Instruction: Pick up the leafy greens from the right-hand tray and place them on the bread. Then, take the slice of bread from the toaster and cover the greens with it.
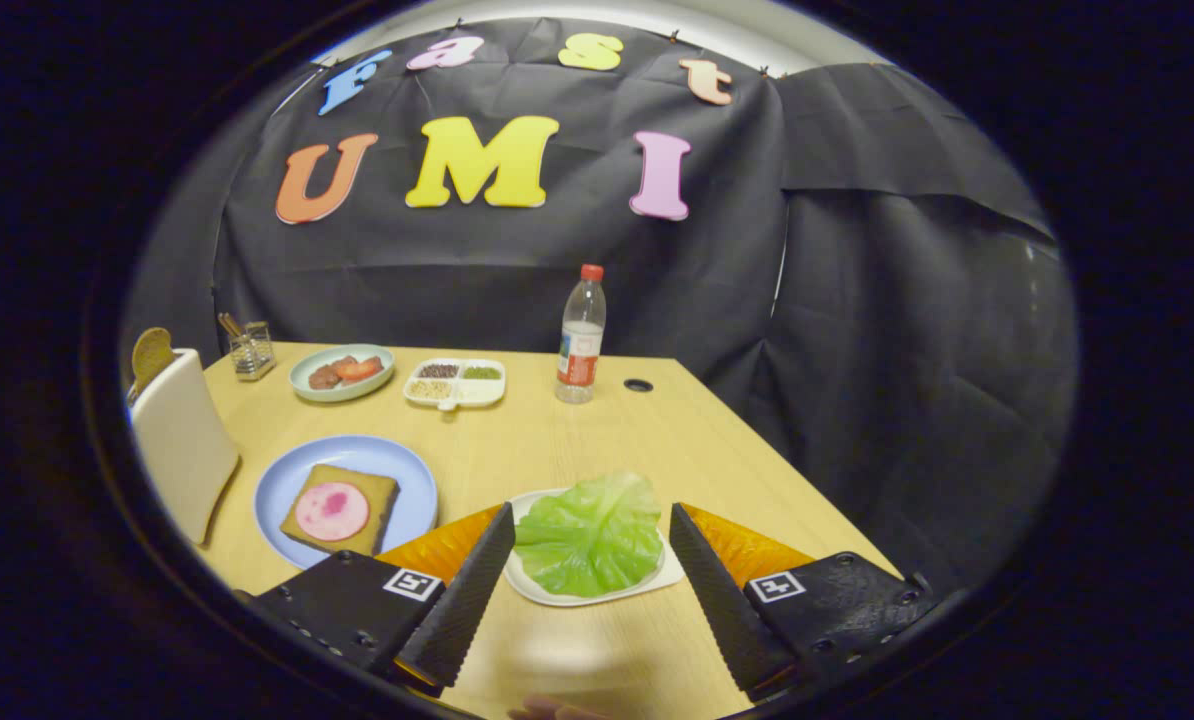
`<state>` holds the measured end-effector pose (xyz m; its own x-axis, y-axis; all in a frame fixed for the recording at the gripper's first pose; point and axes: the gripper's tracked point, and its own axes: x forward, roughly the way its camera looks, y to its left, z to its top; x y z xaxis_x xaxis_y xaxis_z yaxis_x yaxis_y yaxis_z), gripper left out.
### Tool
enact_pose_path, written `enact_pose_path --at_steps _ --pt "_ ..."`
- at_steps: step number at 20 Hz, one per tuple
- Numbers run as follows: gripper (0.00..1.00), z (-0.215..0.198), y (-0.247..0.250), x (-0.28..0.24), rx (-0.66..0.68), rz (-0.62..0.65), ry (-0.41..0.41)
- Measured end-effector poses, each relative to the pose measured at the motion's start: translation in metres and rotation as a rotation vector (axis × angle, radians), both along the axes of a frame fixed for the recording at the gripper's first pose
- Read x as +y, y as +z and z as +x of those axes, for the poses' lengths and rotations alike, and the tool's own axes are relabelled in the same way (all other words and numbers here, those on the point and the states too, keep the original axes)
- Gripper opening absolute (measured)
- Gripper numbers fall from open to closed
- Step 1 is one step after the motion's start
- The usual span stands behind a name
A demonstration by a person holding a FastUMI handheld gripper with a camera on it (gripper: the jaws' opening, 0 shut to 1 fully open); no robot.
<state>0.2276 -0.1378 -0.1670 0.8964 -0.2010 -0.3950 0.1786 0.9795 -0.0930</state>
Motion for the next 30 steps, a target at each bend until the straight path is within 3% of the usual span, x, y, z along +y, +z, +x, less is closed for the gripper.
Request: enact_pose_path --at_steps 6,10,16,20,22,23,25,30 --pt "0.96 0.033 -0.062 -0.018 0.184 0.067 0.000" --pt "0.94 0.036 -0.076 -0.018 0.245 0.105 0.012" --pt "0.63 0.040 -0.080 -0.001 0.270 0.193 0.037" --pt "0.10 0.043 -0.076 0.006 0.271 0.175 0.040" --pt "0.10 0.042 -0.076 0.006 0.260 0.144 0.038" --pt "0.01 0.041 -0.071 0.007 0.260 0.156 0.033" --pt "0.00 0.037 -0.061 0.011 0.241 0.210 0.034" --pt "0.00 0.018 -0.022 0.018 0.175 0.201 0.043"
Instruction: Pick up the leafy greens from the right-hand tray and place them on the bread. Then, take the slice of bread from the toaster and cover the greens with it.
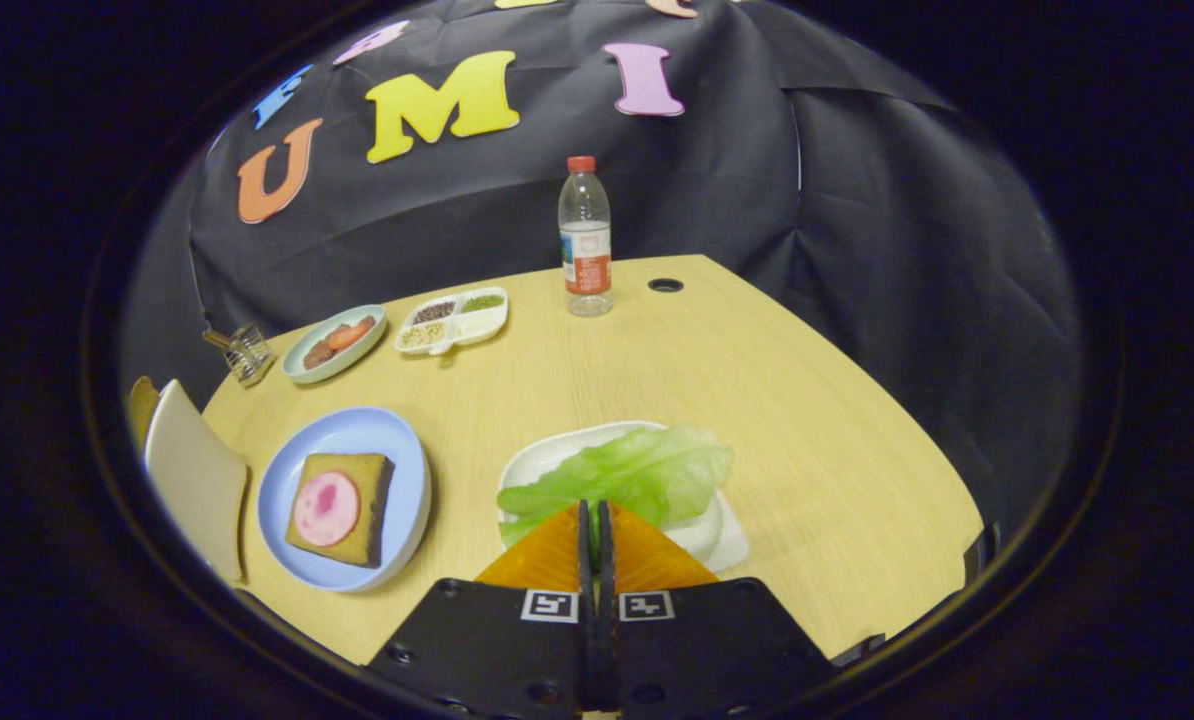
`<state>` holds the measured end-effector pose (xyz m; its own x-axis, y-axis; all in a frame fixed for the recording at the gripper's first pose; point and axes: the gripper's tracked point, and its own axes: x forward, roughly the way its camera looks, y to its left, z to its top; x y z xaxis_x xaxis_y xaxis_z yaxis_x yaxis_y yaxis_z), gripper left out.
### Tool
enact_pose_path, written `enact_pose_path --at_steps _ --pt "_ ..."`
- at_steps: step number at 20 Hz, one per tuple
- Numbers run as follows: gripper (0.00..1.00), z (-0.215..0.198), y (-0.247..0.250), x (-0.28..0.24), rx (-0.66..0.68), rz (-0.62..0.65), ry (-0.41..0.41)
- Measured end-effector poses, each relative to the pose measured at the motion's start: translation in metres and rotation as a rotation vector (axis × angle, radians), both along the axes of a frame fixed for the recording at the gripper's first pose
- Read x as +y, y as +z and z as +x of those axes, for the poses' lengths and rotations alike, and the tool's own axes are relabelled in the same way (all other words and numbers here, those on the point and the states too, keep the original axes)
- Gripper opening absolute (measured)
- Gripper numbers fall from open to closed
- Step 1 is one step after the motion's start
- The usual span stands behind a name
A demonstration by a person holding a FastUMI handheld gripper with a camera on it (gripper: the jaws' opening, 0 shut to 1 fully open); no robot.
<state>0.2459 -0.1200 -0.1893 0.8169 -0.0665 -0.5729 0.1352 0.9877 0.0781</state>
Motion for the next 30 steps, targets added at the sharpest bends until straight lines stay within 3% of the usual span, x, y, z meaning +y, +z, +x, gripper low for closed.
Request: enact_pose_path --at_steps 6,12,21,25,30 --pt "0.00 -0.018 0.056 0.042 -0.085 -0.026 0.054" --pt "0.00 -0.015 0.079 0.133 -0.131 0.008 0.192" --pt "0.00 0.034 0.025 0.235 -0.080 0.084 0.284" --pt "0.00 0.028 -0.013 0.229 0.005 0.022 0.265" --pt "0.01 0.016 -0.024 0.215 0.036 -0.021 0.246"
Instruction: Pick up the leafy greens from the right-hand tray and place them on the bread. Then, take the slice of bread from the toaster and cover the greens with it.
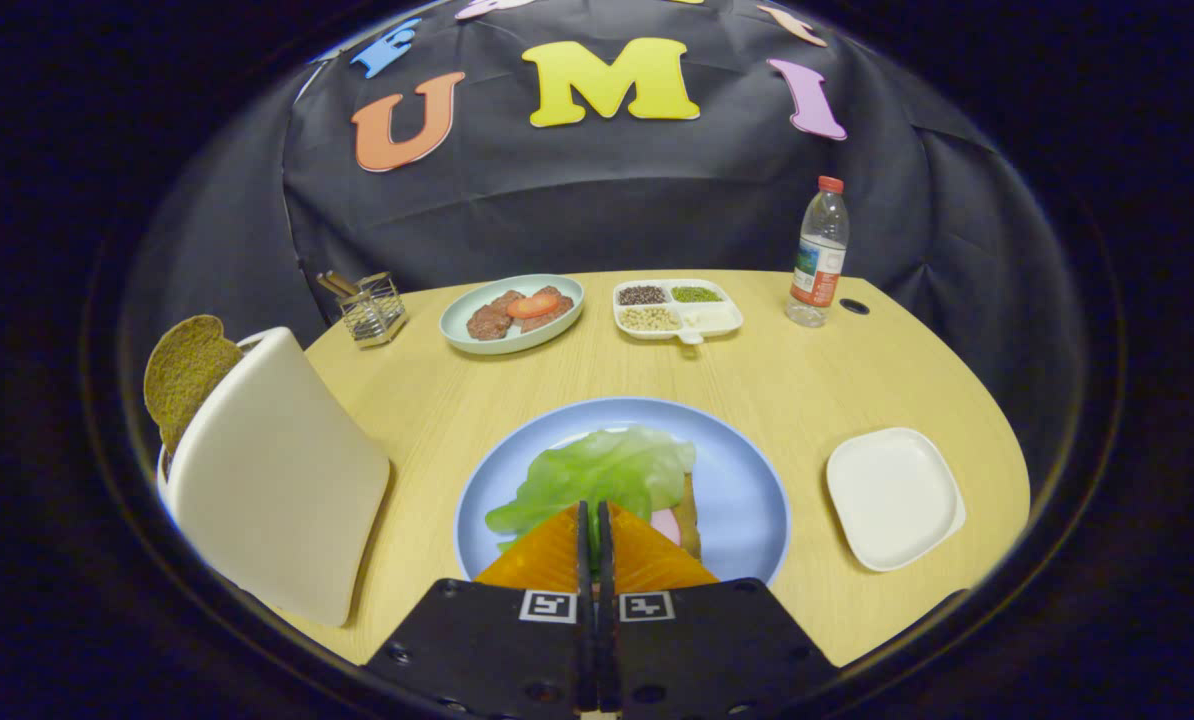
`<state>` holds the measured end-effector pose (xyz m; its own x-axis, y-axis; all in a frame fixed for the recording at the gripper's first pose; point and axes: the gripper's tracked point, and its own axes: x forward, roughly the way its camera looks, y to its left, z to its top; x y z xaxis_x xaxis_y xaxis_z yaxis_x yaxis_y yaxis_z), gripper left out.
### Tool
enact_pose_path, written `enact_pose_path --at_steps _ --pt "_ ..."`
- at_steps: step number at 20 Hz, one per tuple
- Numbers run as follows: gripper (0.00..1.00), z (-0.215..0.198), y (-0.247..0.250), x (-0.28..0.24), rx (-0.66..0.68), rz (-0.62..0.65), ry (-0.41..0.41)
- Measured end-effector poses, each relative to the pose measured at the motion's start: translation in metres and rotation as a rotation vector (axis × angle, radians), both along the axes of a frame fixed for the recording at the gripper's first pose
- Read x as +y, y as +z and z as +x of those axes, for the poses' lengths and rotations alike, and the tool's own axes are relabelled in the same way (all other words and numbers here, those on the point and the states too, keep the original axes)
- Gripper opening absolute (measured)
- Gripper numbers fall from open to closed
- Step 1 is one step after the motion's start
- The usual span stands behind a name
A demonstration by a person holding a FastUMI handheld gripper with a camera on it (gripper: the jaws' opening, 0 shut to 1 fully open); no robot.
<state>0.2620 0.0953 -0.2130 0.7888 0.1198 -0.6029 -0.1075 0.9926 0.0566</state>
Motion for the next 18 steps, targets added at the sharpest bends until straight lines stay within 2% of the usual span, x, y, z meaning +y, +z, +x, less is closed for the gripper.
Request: enact_pose_path --at_steps 1,2,5,8,12,15,18 --pt "0.01 -0.002 -0.001 0.001 0.008 0.005 0.000" --pt "0.08 -0.003 -0.003 0.001 0.012 0.002 0.001" --pt "0.37 -0.006 0.000 -0.012 -0.019 -0.051 -0.017" --pt "0.63 -0.012 0.005 -0.014 -0.029 -0.019 -0.018" --pt "0.87 -0.025 0.032 -0.016 -0.084 -0.013 -0.027" --pt "0.98 -0.039 0.065 -0.007 -0.126 0.031 -0.028" --pt "0.96 -0.054 0.110 0.012 -0.193 0.074 -0.001"
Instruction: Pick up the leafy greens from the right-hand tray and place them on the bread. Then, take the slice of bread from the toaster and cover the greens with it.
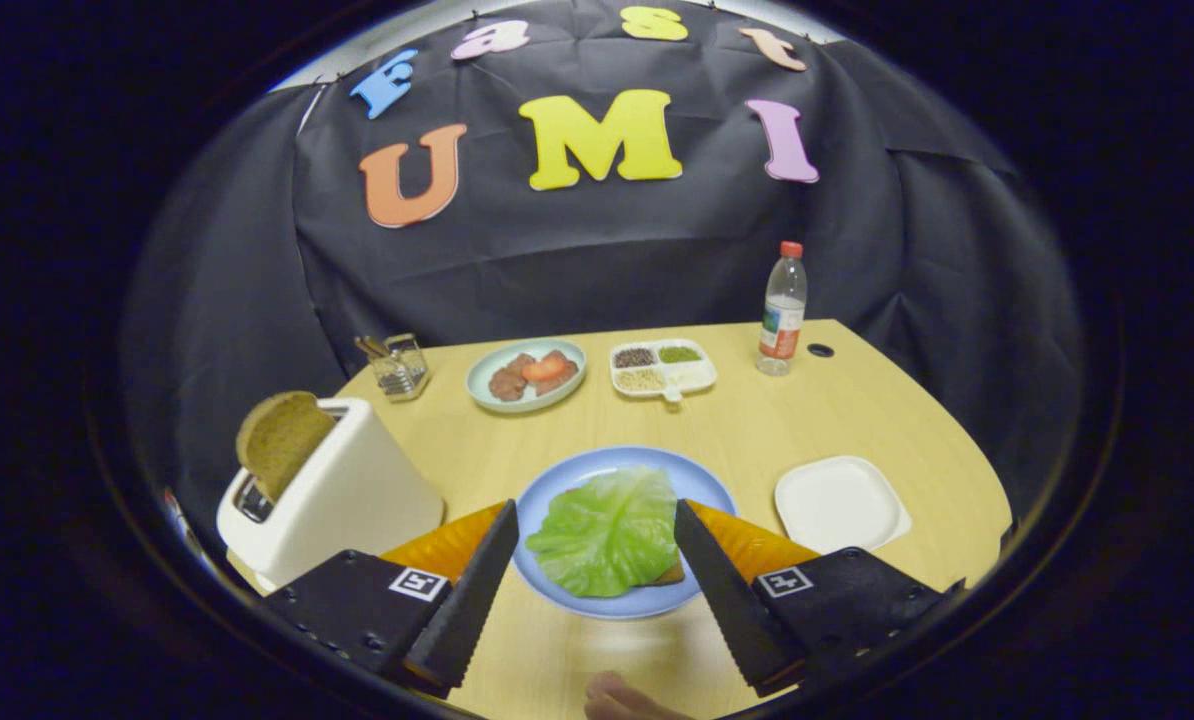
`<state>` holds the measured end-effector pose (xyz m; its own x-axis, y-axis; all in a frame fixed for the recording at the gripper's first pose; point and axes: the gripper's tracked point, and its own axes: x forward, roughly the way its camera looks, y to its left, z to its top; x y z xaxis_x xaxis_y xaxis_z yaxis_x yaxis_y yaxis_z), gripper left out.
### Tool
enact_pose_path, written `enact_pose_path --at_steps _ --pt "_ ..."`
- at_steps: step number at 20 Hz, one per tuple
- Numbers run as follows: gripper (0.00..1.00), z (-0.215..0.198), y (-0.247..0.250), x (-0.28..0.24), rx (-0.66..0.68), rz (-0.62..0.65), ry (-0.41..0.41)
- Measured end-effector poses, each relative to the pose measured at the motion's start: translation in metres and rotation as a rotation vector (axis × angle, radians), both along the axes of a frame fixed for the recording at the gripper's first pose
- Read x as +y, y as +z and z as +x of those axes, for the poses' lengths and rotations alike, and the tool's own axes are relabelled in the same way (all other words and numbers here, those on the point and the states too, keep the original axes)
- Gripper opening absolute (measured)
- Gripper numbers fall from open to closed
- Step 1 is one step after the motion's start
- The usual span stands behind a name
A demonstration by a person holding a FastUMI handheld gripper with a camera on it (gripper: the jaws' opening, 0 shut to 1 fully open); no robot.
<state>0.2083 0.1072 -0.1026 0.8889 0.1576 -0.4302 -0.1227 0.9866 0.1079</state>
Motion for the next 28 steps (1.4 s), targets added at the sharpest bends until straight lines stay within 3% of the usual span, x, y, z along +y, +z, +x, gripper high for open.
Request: enact_pose_path --at_steps 6,13,18,21,22,24,28 --pt "0.96 -0.017 0.056 0.068 -0.092 -0.007 0.088" --pt "0.96 -0.024 0.068 0.169 -0.087 0.025 0.209" --pt "0.95 -0.004 0.034 0.200 -0.030 -0.020 0.150" --pt "0.88 0.009 0.008 0.203 0.018 -0.059 0.107" --pt "0.85 0.014 0.001 0.202 0.026 -0.079 0.089" --pt "0.61 0.018 -0.001 0.193 0.014 -0.137 0.044" --pt "0.22 0.011 -0.004 0.212 0.029 -0.146 0.107"
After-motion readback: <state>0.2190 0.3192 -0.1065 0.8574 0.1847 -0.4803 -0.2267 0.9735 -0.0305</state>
